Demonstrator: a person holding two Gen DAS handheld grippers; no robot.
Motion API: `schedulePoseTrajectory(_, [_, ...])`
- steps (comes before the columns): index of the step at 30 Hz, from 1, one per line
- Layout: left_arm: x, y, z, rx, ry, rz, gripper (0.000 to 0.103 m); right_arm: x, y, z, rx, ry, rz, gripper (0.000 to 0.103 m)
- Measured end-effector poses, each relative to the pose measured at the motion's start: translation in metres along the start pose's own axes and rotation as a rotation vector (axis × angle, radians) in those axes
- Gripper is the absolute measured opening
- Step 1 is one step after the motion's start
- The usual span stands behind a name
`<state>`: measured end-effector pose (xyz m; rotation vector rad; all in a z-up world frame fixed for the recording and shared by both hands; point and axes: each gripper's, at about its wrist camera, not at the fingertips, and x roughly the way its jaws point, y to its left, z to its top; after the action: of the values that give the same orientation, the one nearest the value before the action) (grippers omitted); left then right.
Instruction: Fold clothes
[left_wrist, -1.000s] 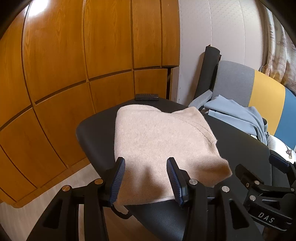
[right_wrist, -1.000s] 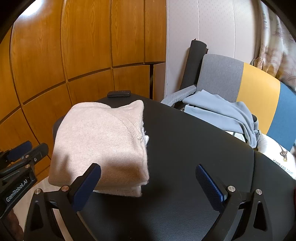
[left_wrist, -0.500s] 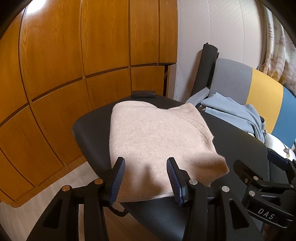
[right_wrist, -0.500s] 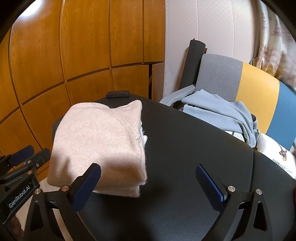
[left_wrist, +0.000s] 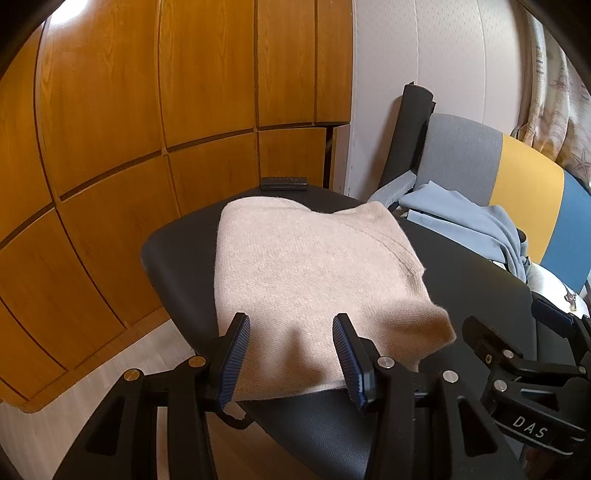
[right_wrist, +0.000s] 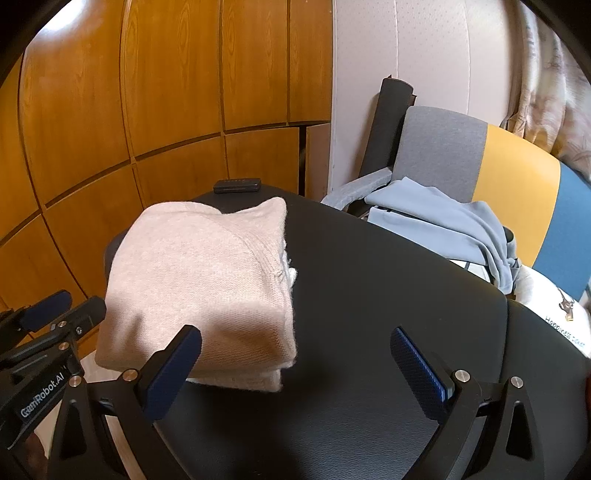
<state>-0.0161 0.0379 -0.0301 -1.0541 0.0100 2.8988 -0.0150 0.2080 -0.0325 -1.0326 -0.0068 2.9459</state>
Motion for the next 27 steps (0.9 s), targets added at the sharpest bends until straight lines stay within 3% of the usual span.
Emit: schedulePoseTrajectory(27, [0.0003,-0.0017,-0.0018,0.002,0.009,-0.003,0.047,0.0016,-0.0019,-0.0014,0.012,0.005,0.011,0.103])
